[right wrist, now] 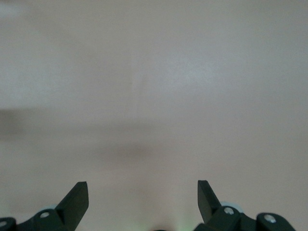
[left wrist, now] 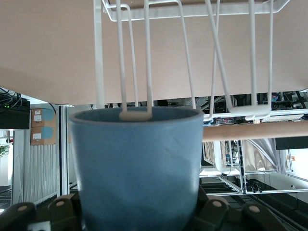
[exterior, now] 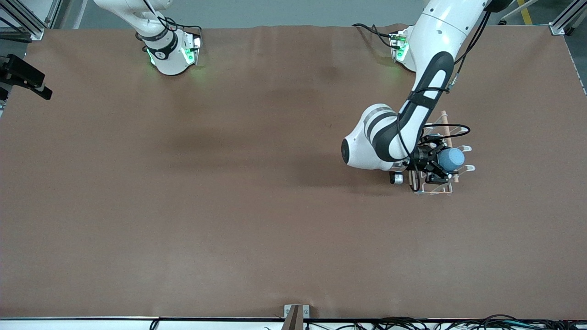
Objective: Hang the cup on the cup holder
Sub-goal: 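Tilt the cup with the left gripper and hang it on a rack hook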
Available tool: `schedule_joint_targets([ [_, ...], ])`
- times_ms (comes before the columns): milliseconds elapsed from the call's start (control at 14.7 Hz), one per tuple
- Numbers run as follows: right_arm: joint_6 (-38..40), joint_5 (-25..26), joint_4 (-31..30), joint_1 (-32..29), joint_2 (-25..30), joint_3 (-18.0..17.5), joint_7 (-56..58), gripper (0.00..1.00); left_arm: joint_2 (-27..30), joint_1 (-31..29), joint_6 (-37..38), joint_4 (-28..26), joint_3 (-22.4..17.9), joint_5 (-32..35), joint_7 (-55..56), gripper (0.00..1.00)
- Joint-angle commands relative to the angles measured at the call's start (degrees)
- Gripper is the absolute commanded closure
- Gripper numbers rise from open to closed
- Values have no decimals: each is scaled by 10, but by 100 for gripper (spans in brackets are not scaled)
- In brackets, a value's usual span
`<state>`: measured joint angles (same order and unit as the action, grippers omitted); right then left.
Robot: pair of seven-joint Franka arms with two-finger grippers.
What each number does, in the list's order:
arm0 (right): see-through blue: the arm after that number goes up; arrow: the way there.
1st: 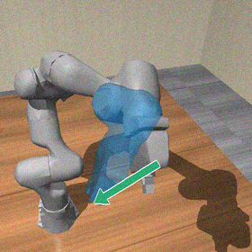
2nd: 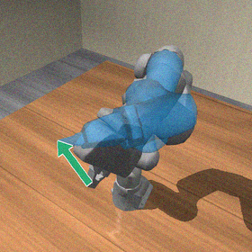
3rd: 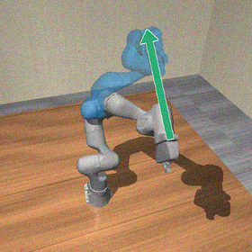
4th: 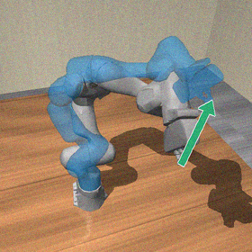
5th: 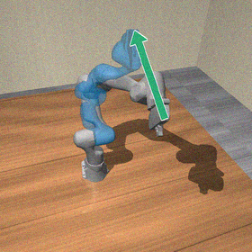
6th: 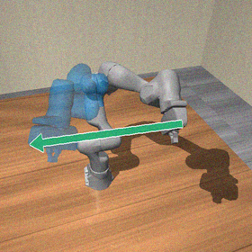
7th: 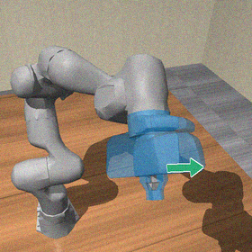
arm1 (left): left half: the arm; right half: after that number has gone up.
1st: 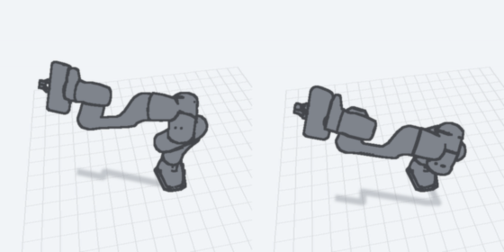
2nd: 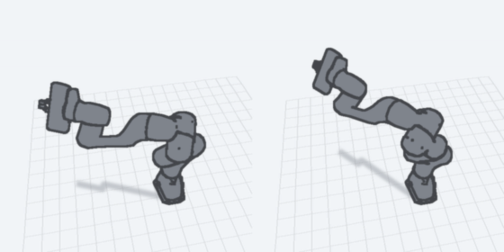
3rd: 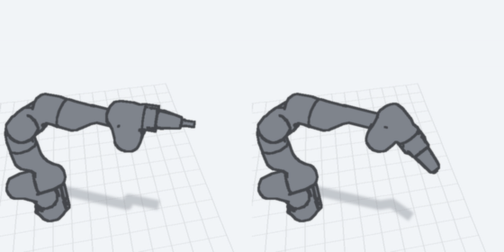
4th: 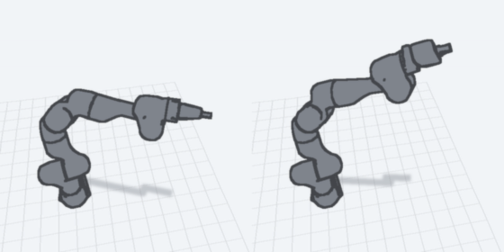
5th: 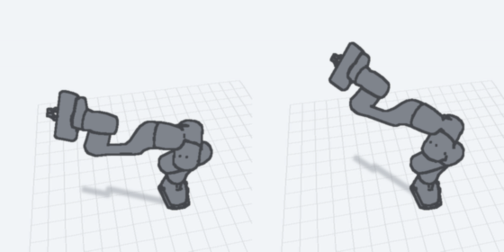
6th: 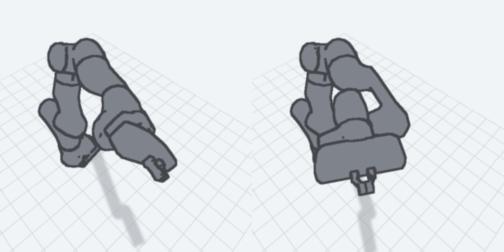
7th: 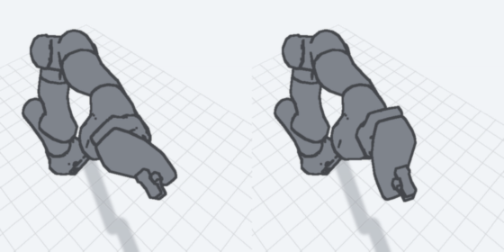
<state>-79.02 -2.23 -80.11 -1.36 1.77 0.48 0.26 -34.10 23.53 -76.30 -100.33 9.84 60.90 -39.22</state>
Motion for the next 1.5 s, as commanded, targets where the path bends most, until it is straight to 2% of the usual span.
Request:
schedule_joint_targets([
  [0,-11,8,-18,7,16,2,-10,0,-9,3,9,-4,1,15,14,48],
  [68,-17,7,-18,7,13,2,-10,0,-11,2,7,-4,1,15,17,47],
  [136,-18,8,-18,7,11,2,-10,0,-11,-1,5,-3,1,15,17,38],
  [273,-16,11,-18,6,10,3,-9,0,-11,-1,3,-3,1,15,19,0],
  [682,-18,42,-21,7,0,2,-14,0,-7,1,4,6,-1,16,39,0],
  [1091,-22,30,-24,2,-1,2,-18,0,17,-8,10,41,-3,23,41,0],
  [1295,-22,21,-24,1,-1,2,-18,0,32,-9,11,68,-3,13,46,0],
  [1432,-21,14,-24,-4,-1,3,-17,0,47,-20,17,107,-3,-8,51,0],
])
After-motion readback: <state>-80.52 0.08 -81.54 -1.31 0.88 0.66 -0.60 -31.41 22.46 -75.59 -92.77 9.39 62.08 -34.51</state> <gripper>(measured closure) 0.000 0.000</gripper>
